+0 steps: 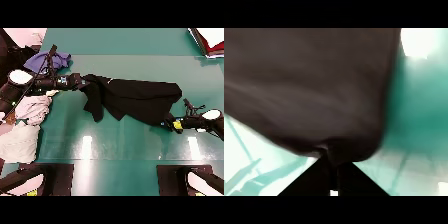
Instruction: Fold the shirts.
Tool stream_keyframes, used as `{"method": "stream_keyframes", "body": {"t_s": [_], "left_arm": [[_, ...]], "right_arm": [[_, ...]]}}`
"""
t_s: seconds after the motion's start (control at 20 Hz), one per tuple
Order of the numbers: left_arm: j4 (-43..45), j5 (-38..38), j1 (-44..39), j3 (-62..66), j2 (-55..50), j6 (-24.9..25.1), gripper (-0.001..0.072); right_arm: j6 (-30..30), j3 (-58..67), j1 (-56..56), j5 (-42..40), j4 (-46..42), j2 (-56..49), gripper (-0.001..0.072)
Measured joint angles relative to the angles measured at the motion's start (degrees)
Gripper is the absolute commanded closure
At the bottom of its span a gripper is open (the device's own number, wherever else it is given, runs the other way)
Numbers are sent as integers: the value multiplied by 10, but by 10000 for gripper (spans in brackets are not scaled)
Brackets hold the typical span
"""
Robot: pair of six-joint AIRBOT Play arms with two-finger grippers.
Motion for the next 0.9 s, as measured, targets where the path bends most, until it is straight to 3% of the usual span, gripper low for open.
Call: {"method": "stream_keyframes", "body": {"t_s": [0.3,0.6,0.9], "left_arm": [[10,-68,40,112,0,0,681],[12,-194,139,419,0,-18,681],[-6,-197,167,626,38,-44,682]], "right_arm": [[-5,116,-77,31,0,81,696],[-17,382,-219,38,1,162,696],[-33,618,-260,44,2,178,697]]}}
